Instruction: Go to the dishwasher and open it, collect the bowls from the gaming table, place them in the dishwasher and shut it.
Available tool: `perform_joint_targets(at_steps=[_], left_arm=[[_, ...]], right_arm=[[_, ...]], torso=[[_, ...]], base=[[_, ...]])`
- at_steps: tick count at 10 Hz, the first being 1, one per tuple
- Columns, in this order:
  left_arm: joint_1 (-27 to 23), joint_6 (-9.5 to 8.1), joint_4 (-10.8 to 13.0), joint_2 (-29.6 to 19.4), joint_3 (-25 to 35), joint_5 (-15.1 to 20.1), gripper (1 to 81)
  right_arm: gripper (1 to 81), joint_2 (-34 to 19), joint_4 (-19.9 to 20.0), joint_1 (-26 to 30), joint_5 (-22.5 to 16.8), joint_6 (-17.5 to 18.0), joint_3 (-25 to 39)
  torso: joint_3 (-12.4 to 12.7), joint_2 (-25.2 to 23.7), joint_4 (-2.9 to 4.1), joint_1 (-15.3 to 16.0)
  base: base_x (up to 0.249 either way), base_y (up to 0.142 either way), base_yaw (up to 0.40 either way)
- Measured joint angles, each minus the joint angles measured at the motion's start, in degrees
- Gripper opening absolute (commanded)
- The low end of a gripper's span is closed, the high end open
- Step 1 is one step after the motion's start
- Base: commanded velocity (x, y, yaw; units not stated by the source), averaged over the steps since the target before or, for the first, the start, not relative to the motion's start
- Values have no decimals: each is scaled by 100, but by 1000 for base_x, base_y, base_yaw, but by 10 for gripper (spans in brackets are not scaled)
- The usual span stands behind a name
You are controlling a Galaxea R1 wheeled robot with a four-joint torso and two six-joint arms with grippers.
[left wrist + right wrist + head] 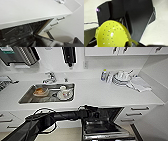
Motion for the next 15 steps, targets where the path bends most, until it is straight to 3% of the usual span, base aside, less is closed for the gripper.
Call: perform_joint_targets(at_steps=[3, 4, 8, 12, 15], left_arm=[[343, 144, -60, -645, 684, 41, 811], [507, 269, -60, -962, 959, 45, 811], [1556, 606, -52, -2241, 2035, 6, 811], [2933, 1019, 55, -2935, 2253, -556, 811], [4172, 1174, 240, -3156, 1797, -1312, 811]], right_arm=[[10, -46, 0, -5, 123, 0, 20], [10, -124, 0, -5, 155, 0, 76], [10, -621, 2, -11, 363, 1, 717], [10, -1156, 4, -127, 656, 1, 1191], [10, -1417, 4, -132, 859, 9, 1588]], torso=[[0, 0, 0, 0], [0, 0, 0, 0], [0, 0, 0, 0], [0, 0, 0, 0], [0, 0, 0, -2]], base=[[0, 0, 0], [0, 0, 0], [0, 0, 0], [0, 0, 0], [0, 0, 0]])
